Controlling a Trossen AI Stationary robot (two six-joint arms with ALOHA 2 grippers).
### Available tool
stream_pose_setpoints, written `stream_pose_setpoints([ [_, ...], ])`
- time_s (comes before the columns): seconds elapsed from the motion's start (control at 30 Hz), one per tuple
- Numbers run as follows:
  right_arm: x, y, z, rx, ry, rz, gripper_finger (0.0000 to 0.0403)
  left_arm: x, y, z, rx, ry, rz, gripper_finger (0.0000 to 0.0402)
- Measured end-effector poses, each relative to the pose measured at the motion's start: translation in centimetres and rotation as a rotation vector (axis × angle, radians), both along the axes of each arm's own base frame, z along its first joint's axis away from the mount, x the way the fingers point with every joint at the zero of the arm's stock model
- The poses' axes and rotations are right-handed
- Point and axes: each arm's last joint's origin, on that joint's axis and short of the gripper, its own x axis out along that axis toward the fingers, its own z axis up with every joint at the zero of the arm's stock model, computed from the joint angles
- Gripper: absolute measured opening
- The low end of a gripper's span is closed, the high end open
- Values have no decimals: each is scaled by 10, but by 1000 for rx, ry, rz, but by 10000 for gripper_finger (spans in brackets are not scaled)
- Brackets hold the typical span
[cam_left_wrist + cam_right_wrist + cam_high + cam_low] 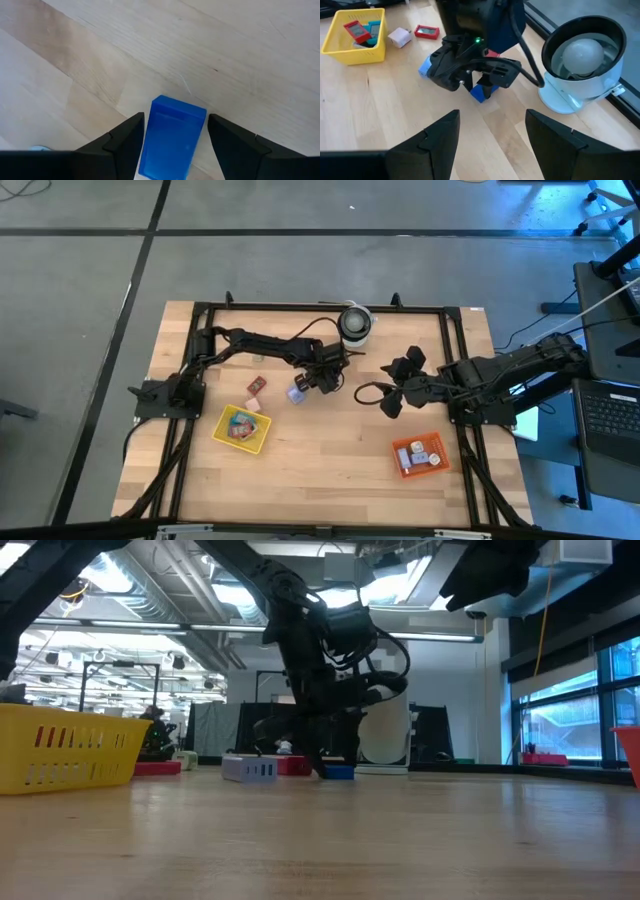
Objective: Pick & Place Office items
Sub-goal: Put the blue digital timer into the yellow bin
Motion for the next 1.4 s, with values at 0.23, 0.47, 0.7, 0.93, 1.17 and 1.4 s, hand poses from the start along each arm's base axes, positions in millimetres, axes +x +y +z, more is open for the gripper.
stream_pose_setpoints([
  [0.23,-2,6,0,-2,1,29,229,-1,1,-4,-53,7,29,217],
  [0.47,-2,8,0,-5,2,42,229,-3,1,-5,-92,27,89,216],
  [0.7,-2,8,0,-4,2,42,229,-5,-2,-5,-110,46,158,188],
  [0.93,-2,12,1,1,-20,53,229,-6,-7,-5,-123,71,210,165],
  [1.17,-2,15,2,4,-31,64,229,-2,-10,2,-99,76,259,163],
  [1.4,-1,15,3,7,-50,61,229,10,-5,30,-187,77,350,151],
])
